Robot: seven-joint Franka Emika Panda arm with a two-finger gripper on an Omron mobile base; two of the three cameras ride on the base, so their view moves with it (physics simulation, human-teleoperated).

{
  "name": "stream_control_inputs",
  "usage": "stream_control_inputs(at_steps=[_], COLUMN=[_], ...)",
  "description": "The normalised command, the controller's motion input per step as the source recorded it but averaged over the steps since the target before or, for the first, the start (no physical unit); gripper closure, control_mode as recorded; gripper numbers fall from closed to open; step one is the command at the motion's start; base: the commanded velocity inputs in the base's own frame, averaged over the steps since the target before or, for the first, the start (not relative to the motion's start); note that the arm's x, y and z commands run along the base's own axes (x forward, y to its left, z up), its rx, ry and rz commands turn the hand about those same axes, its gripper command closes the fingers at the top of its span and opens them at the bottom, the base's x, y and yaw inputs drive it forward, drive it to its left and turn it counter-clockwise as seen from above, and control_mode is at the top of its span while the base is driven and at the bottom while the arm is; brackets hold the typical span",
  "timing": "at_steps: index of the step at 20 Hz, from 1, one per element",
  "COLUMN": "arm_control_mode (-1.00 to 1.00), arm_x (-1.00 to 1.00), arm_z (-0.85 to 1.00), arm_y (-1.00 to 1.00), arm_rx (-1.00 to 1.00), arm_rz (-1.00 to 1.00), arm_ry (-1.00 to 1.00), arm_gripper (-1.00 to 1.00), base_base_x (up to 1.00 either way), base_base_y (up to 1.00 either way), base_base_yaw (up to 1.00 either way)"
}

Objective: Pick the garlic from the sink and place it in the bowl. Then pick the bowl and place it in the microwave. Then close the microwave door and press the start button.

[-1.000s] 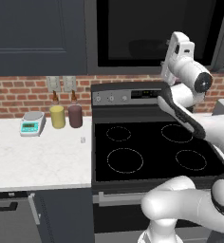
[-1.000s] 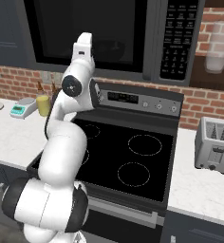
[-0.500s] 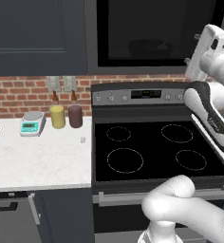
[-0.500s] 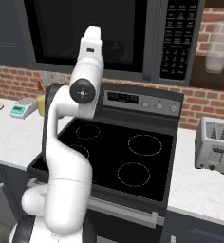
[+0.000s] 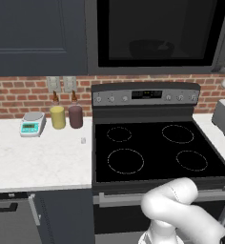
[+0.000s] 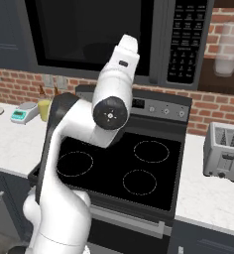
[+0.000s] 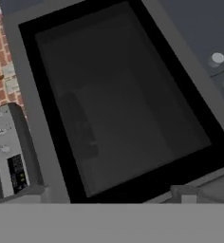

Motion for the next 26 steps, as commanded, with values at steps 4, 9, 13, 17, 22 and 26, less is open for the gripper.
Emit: stream_control_inputs(at_steps=[4,9,13,17,22,26], arm_control_mode=[-1.00,-1.00,-1.00,-1.00,-1.00,-1.00], arm_x=[-0.47,-0.05,0.16,0.28,0.24,0.26], arm_z=[-0.27,-0.41,-0.44,-0.23,-0.01,-0.01], arm_y=[-0.63,-0.52,-0.31,-0.13,-0.02,0.00], arm_rx=[0.20,0.09,0.01,0.00,0.00,0.00], arm_rz=[0.15,0.27,0.31,0.29,0.24,0.12], arm_ry=[0.20,0.07,0.00,0.00,0.00,0.00], arm_gripper=[-1.00,-1.00,-1.00,-1.00,-1.00,-1.00], base_base_x=[0.00,0.00,0.00,0.00,0.00,0.00], base_base_y=[0.00,0.00,0.00,0.00,0.00,0.00], base_base_yaw=[0.00,0.00,0.00,0.00,0.00,0.00])
